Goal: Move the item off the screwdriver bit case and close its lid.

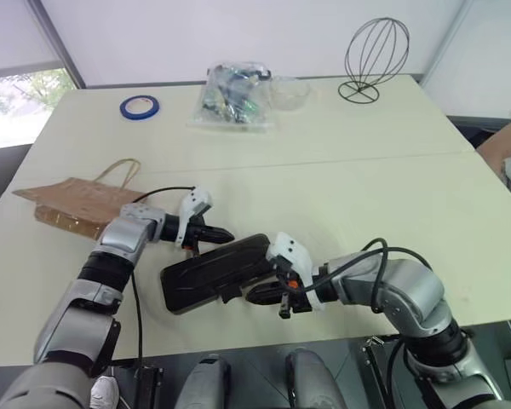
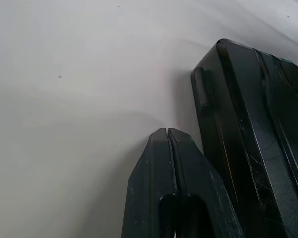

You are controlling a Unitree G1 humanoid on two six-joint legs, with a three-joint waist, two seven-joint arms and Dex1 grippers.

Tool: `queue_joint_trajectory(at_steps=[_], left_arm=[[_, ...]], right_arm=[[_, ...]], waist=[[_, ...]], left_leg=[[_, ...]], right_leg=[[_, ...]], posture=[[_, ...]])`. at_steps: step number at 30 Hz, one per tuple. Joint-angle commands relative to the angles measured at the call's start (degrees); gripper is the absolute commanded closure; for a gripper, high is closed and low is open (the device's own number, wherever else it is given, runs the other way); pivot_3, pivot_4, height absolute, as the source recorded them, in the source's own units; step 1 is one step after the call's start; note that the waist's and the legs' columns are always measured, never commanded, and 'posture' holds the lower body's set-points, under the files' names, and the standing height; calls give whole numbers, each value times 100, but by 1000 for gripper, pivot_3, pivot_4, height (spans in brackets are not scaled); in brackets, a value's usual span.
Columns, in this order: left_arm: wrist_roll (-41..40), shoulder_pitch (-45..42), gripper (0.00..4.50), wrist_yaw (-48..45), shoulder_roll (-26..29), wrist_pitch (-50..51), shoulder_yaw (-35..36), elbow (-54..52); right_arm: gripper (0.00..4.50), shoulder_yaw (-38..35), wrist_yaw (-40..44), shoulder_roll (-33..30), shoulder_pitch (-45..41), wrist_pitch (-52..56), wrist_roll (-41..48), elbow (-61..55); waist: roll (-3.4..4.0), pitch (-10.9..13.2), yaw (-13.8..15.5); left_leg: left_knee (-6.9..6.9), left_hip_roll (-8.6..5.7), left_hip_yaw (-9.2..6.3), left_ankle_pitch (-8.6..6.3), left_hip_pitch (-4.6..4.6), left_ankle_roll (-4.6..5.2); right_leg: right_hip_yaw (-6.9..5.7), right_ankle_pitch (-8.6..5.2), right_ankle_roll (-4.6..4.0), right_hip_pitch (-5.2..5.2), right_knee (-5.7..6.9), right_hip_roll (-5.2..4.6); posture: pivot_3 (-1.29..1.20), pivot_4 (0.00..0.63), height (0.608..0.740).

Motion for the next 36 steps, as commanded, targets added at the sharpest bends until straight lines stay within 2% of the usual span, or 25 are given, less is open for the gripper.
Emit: queue_joint_trajectory(at_steps=[1,14,25,36], left_arm=[[60,8,4500,-63,-21,-62,45,-18],[66,23,4500,-49,-81,-27,95,-124],[4,98,4500,-32,46,105,186,-341],[19,-155,4500,-89,114,75,224,-70]], right_arm=[[4454,-53,-32,27,-134,52,276,-234],[4454,108,-384,245,-313,-60,365,97],[4454,496,-918,245,-178,-492,-124,400],[4454,267,-1419,515,167,-305,3,30]], waist=[[0,0,3],[0,0,0],[0,0,-8],[0,0,-6]], left_leg=[[0,0,0,0,0,0],[1,0,-1,0,0,0],[2,0,-1,0,0,-1],[2,0,-2,0,1,0]], right_leg=[[0,0,0,0,0,0],[0,0,0,1,1,0],[0,0,0,0,3,0],[-1,0,0,0,4,0]], posture=[[0,150,740],[0,150,740],[0,150,740],[0,150,740]])
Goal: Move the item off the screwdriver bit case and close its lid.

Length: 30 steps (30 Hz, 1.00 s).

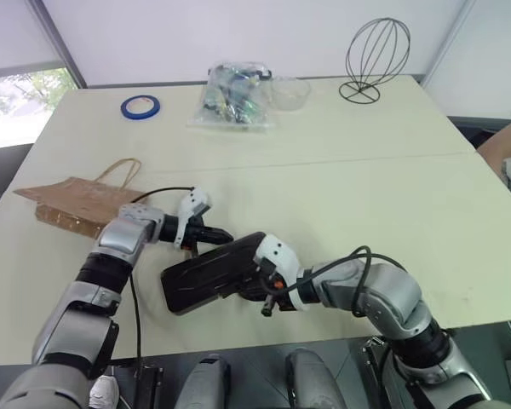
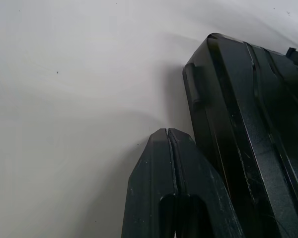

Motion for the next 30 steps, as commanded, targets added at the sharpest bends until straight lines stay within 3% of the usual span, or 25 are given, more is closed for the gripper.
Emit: queue_joint_trajectory(at_steps=[1,14,30], left_arm=[[-3,-193,4500,-75,35,-68,167,86],[173,-501,4500,-310,-179,-269,83,551],[121,-189,4500,-1010,549,159,46,-233]], right_arm=[[4454,-281,-239,230,43,89,98,-256],[4454,-592,-630,605,171,429,279,-379],[4454,-709,-805,900,210,628,406,-311]], waist=[[0,0,0],[0,0,-9],[0,0,-9]], left_leg=[[0,0,0,0,0,0],[0,0,1,0,0,0],[0,0,-1,0,0,1]], right_leg=[[1,0,0,0,0,0],[-1,0,0,-1,4,1],[-1,0,0,-1,5,1]], posture=[[0,150,740],[0,150,740],[0,150,740]])
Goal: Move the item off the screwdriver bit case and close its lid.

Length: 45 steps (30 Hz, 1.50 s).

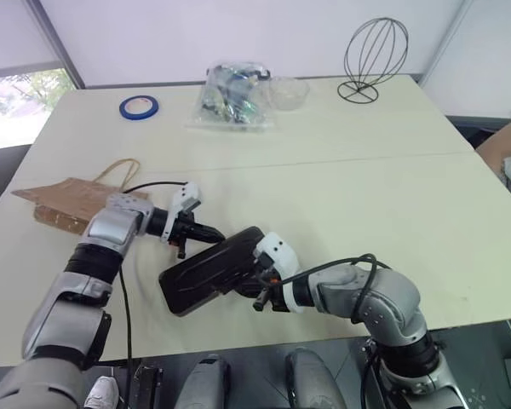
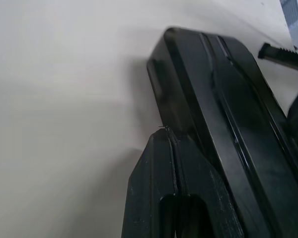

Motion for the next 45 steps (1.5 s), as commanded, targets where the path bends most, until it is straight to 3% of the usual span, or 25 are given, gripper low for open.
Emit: queue_joint_trajectory(at_steps=[1,45], left_arm=[[-45,44,4500,-129,197,79,73,-302],[473,874,4500,-32,114,-594,-358,-668]], right_arm=[[4454,-80,-12,118,-54,-16,122,-151],[4454,196,-612,548,-29,-568,-465,251]], waist=[[0,0,-2],[3,-5,-47]], left_leg=[[0,0,0,0,0,0],[-1,3,-1,-2,8,4]], right_leg=[[0,0,0,0,0,0],[1,0,0,0,6,4]], posture=[[0,150,740],[0,150,740]])
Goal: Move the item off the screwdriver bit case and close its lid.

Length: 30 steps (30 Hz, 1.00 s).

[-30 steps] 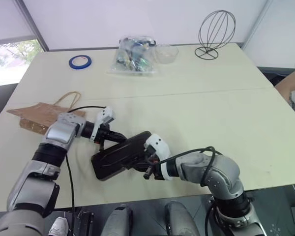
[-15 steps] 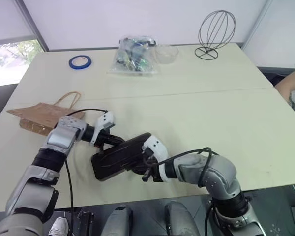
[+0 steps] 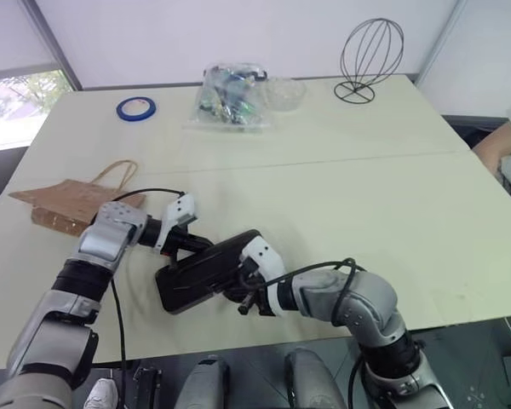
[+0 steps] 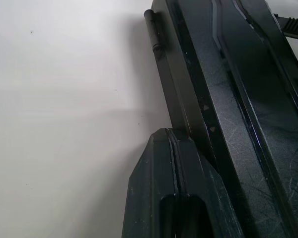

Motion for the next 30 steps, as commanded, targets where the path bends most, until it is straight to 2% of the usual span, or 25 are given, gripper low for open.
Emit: queue_joint_trajectory(at_steps=[1,4,8,14,21,25,30], left_arm=[[101,234,4500,-217,-90,-110,-352,13],[195,94,4500,-175,-136,-287,-313,283],[89,-94,4500,-90,-149,-264,-68,376],[-417,-119,4500,98,-23,316,482,-170],[-1079,320,4500,702,176,1205,1201,-1543],[-1659,909,4500,1145,461,1923,1871,-2818],[-2298,1908,4500,1567,931,2592,2800,-4039]], right_arm=[[4454,-208,-208,77,-89,-308,-179,-181],[4454,-262,-77,-182,-91,-174,-92,-341],[4454,-543,417,-899,-41,25,284,-834],[4454,-948,1097,-2063,94,17,700,-1465],[4454,-1711,1796,-3189,-21,-354,1023,-1715],[4454,-2332,2343,-3876,-251,-775,1170,-1619],[4454,-2733,2839,-4466,-325,-1219,1234,-1394]], waist=[[1,-1,-1],[1,-1,22],[0,-2,77],[-2,0,50],[-3,1,59],[-5,5,62],[-5,5,70]], left_leg=[[0,0,0,0,0,1],[0,0,0,-1,0,2],[8,-5,1,-7,-1,12],[6,-1,1,-20,-1,36],[6,1,-2,-22,-2,39],[5,2,0,-23,-3,40],[2,6,2,-24,-3,42]], right_leg=[[0,0,0,0,0,0],[0,0,0,2,0,0],[0,0,0,13,-6,-3],[-5,0,1,11,-7,0],[-3,0,1,10,-10,-1],[2,0,1,10,-16,-2],[3,0,1,10,-20,-2]], posture=[[0,150,740],[0,150,740],[0,150,740],[0,150,740],[0,150,740],[0,150,740],[0,150,740]])
